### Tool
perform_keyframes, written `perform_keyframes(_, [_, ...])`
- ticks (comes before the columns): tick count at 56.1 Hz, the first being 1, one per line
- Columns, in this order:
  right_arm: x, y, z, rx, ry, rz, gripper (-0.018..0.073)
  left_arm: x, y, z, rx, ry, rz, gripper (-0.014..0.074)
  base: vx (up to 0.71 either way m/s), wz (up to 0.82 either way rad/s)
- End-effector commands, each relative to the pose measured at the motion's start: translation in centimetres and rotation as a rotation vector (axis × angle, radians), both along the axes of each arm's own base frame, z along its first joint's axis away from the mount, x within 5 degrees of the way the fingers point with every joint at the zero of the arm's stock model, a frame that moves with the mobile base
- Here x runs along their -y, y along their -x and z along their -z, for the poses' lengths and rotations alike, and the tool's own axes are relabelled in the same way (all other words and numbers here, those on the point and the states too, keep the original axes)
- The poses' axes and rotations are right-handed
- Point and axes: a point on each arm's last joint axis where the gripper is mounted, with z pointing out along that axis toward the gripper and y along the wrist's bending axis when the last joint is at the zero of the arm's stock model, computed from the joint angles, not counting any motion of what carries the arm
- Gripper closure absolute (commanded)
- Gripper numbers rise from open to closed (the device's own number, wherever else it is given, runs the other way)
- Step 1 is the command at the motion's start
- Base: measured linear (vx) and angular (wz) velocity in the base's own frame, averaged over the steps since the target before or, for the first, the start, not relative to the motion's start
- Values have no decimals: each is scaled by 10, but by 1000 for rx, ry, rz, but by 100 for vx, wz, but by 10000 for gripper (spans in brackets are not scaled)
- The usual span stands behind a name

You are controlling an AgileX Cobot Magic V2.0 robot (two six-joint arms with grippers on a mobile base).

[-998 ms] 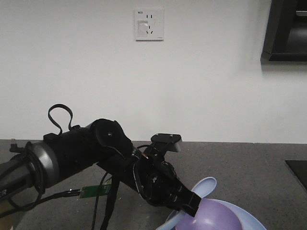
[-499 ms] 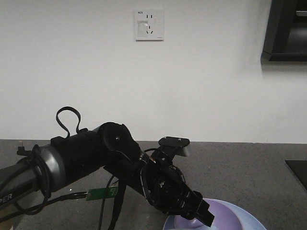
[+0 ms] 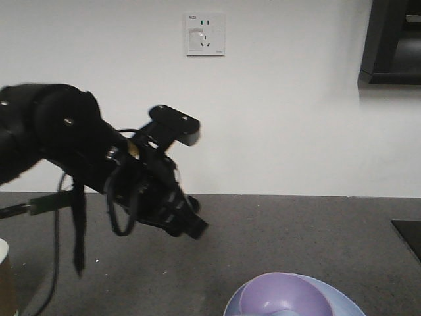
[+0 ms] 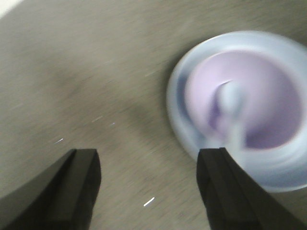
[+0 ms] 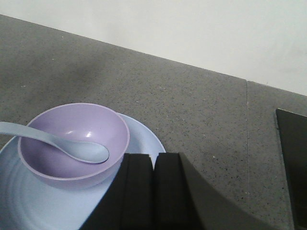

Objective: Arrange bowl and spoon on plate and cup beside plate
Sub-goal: 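Release the spoon into the bowl and raise the left gripper, then grasp the brown paper cup rim with the left gripper and lift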

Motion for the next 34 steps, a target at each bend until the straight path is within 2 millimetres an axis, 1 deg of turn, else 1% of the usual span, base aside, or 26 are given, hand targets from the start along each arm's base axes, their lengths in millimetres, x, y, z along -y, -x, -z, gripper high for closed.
perform_keyframes(1, [2,-2,-17,112,-7,24,568,-39,11,-37,111,-64,-137,42,0,0])
perform_keyframes(5, [2,-2,-17,112,-7,24,568,-64,12,-43,121,-143,-229,42,0,0])
perform_keyframes(9, [2,-2,-17,112,-7,24,568,-84,12,-48,128,-183,-306,42,0,0])
perform_keyframes(13, [2,-2,-17,112,-6,24,568,-101,13,-52,137,-184,-356,48,0,0])
perform_keyframes(17, [2,-2,-17,109,-6,23,568,-115,12,-50,129,-191,-400,59,0,0])
perform_keyframes(23, [2,-2,-17,109,-6,23,568,-137,9,-36,81,-223,-465,78,0,0])
perform_keyframes(29, [2,-2,-17,106,-6,23,568,-157,3,-14,28,-255,-523,94,0,0])
perform_keyframes(34, [2,-2,-16,102,-5,22,568,-167,0,2,-11,-276,-551,94,0,0])
